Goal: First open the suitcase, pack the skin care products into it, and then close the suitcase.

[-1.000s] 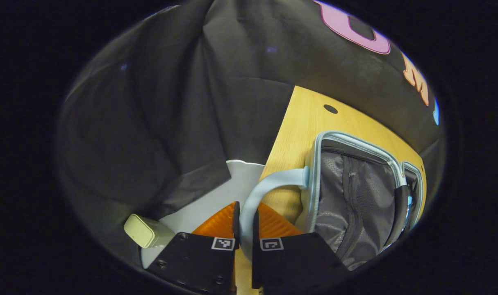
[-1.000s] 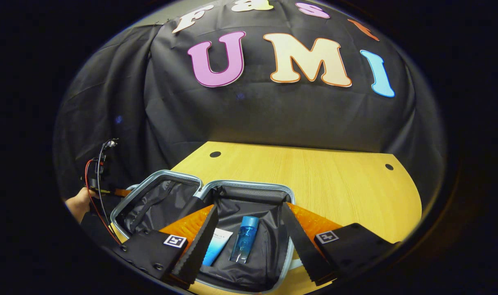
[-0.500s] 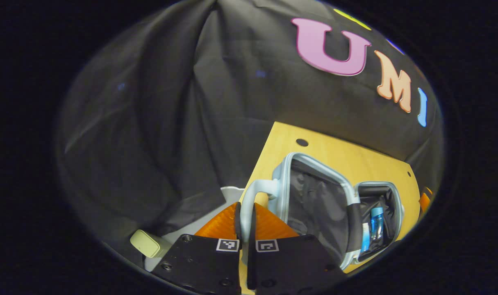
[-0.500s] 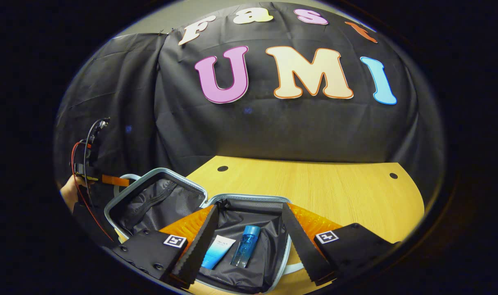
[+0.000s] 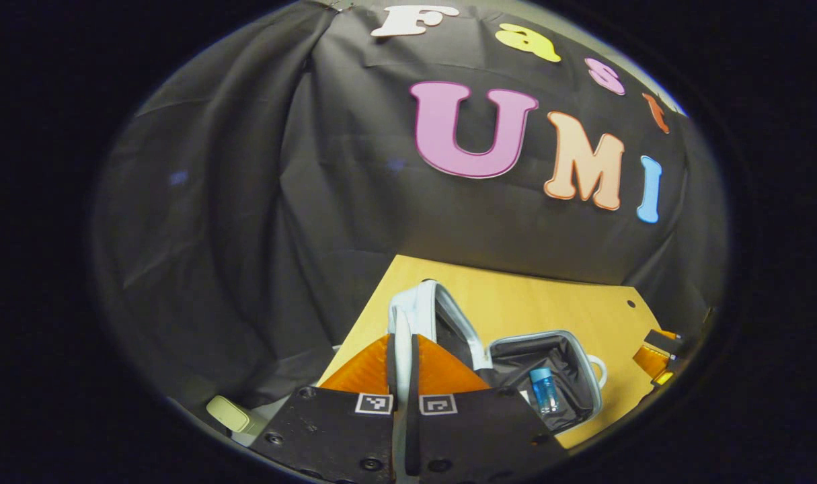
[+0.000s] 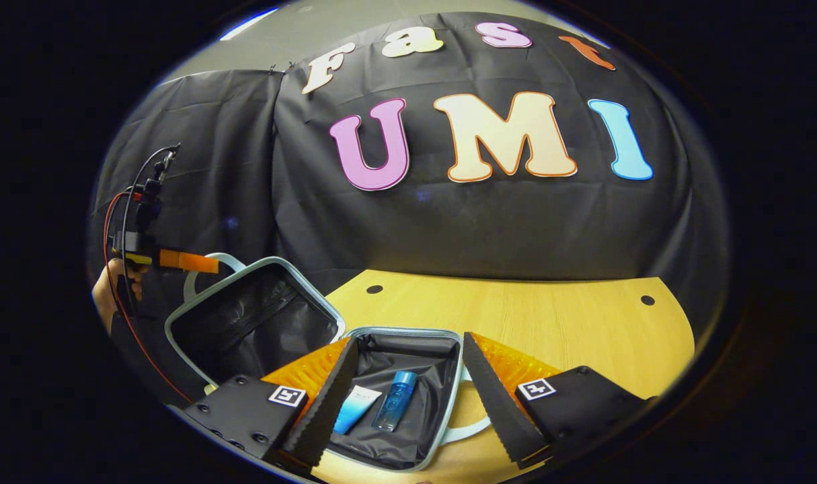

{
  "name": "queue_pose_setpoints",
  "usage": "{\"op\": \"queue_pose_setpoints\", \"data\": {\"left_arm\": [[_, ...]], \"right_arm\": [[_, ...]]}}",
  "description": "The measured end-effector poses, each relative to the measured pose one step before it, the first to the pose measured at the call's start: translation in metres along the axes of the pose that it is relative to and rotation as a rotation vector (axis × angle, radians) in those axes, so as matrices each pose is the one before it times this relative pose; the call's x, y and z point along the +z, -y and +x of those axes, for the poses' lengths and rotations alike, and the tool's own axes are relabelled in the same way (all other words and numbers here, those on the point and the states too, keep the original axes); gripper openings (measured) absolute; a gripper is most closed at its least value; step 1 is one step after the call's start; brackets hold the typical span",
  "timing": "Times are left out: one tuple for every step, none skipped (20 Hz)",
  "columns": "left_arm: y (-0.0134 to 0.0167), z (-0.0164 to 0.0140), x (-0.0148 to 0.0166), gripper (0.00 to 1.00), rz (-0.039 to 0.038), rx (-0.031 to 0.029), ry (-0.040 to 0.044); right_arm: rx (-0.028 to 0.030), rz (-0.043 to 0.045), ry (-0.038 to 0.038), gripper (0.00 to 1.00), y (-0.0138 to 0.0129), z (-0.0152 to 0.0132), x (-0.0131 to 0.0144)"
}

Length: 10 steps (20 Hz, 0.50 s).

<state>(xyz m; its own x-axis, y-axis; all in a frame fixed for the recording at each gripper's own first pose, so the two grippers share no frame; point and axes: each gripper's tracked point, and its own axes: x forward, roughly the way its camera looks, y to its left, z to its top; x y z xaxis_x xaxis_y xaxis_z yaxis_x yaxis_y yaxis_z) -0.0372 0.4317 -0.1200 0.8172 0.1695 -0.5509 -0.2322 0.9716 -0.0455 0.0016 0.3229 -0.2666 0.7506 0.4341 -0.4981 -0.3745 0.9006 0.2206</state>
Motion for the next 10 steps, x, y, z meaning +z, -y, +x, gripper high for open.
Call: {"op": "queue_pose_setpoints", "data": {"left_arm": [[0.01263, -0.00399, 0.00480, 0.00, -0.00087, -0.01223, 0.00888], [0.01416, -0.00235, 0.00455, 0.00, -0.00023, -0.01668, 0.01014], [0.01350, 0.00199, 0.00587, 0.00, -0.00313, -0.02557, 0.00849], [0.01539, -0.00345, 0.00387, 0.00, 0.00250, -0.02317, 0.01051], [0.01716, -0.00064, 0.00426, 0.00, 0.00862, -0.02554, 0.00741], [0.01582, 0.00109, 0.00260, 0.00, 0.00709, -0.02166, 0.00675], [0.01537, 0.00257, 0.00196, 0.00, 0.01218, -0.02277, 0.00083], [0.01482, 0.00411, 0.00086, 0.00, 0.00800, -0.02160, 0.00100], [0.01482, 0.00364, 0.00157, 0.00, 0.00679, -0.02251, -0.00112], [0.01218, 0.00288, -0.00023, 0.00, 0.00148, -0.02081, 0.00093]], "right_arm": [[0.00412, 0.00072, 0.00682, 0.98, 0.00486, -0.00466, 0.00290], [0.00303, -0.00075, 0.00547, 0.98, 0.00454, -0.00425, 0.00165], [-0.00082, -0.00129, 0.00352, 0.98, 0.00545, -0.00433, 0.00202], [-0.00131, -0.00051, 0.00486, 0.94, 0.00498, -0.00441, 0.00188], [-0.00248, 0.00075, 0.00361, 0.94, 0.00587, -0.00272, 0.00149], [-0.00289, 0.00155, 0.00233, 0.98, 0.00657, -0.00414, -0.00076], [-0.00466, 0.00185, 0.00403, 0.98, 0.00608, -0.00429, 0.00127], [-0.00628, 0.00056, 0.00415, 0.94, 0.00611, -0.00374, 0.00085], [-0.00820, 0.00111, 0.00340, 0.98, 0.00569, -0.00396, 0.00133], [-0.00836, 0.00063, 0.00279, 0.98, 0.00672, -0.00504, 0.00036]]}}
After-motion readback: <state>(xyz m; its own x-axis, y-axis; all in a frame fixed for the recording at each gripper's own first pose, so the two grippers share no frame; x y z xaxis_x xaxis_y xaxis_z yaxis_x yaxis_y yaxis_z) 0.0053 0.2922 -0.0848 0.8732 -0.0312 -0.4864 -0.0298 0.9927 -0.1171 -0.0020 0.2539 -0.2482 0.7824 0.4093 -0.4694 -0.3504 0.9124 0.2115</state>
